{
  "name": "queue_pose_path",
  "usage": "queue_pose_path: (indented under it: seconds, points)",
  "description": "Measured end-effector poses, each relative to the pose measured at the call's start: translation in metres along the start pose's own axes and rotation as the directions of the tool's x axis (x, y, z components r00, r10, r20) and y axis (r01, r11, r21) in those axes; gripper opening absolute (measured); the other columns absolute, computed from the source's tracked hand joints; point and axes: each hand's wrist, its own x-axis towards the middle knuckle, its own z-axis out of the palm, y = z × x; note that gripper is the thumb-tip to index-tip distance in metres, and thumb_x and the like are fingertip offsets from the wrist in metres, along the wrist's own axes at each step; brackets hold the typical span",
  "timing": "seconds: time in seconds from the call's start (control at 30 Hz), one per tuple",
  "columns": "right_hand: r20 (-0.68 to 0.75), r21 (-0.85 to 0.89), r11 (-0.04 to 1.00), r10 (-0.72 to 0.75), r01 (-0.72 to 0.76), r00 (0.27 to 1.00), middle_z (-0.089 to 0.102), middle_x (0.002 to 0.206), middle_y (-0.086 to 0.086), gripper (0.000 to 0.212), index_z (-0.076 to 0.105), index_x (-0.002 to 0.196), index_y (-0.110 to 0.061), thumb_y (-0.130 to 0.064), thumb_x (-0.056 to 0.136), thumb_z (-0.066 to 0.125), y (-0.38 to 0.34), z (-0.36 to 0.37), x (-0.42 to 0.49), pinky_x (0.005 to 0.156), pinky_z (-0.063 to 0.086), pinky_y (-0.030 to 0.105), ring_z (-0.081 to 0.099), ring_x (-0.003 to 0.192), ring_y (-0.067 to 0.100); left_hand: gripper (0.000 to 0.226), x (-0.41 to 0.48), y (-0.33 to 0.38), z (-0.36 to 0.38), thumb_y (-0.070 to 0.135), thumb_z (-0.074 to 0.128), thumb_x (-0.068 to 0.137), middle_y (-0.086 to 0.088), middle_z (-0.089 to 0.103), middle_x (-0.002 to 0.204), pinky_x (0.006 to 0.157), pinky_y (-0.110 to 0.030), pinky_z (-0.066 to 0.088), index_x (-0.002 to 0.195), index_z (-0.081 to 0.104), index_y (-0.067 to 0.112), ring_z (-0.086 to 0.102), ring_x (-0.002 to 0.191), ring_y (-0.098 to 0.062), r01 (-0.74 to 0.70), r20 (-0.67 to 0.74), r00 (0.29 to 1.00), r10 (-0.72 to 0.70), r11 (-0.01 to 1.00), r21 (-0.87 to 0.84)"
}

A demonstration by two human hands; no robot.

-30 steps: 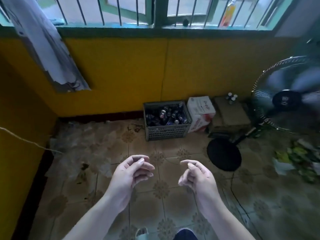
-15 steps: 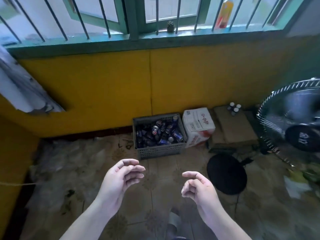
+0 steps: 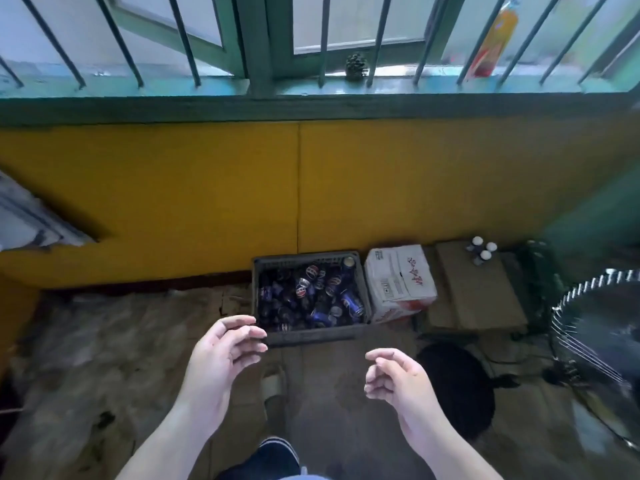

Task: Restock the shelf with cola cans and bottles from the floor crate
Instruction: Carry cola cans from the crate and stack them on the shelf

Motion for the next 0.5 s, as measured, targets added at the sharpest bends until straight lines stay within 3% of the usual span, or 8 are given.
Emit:
queue_pose_path:
  seconds: [0.2, 0.37, 0.5]
  points:
    - [-0.173, 0.012, 0.998, 0.069, -0.068, 0.983, 0.065, 0.067, 0.012, 0.026, 0.068, 0.098, 0.0, 0.002, 0.103, 0.042, -0.03, 0.022, 0.054, 0.061, 0.053, 0.033, 0.061, 0.059, 0.023, 0.02, 0.122, 0.046, 0.013, 0.004, 0.047, 0.104, -0.016, 0.073, 0.094, 0.075, -0.036, 0.053, 0.108, 0.066, 0.004, 0.068, 0.076, -0.023, 0.109, 0.052, 0.992, -0.113, 0.991, 0.078]
    - [-0.231, -0.071, 0.997, -0.033, 0.017, 0.972, 0.068, 0.07, 0.012, 0.025, 0.069, 0.098, 0.0, 0.004, 0.103, 0.045, -0.057, 0.033, 0.098, 0.064, 0.055, 0.034, 0.065, 0.062, 0.023, 0.018, 0.21, 0.076, 0.044, 0.002, 0.049, 0.103, -0.015, 0.073, 0.087, 0.073, -0.036, 0.054, 0.111, 0.065, 0.003, 0.067, 0.074, -0.025, 0.134, 0.127, 0.979, -0.159, 0.973, 0.189]
    - [-0.263, -0.177, 0.984, -0.019, -0.029, 0.965, 0.069, 0.068, 0.01, 0.025, 0.07, 0.094, -0.003, 0.005, 0.102, 0.047, -0.049, 0.034, 0.124, 0.063, 0.054, 0.034, 0.064, 0.061, 0.022, 0.018, 0.244, 0.076, 0.056, 0.003, 0.049, 0.102, -0.014, 0.073, 0.087, 0.069, -0.034, 0.054, 0.112, 0.064, 0.003, 0.066, 0.074, -0.025, 0.146, 0.159, 0.969, -0.188, 0.959, 0.241]
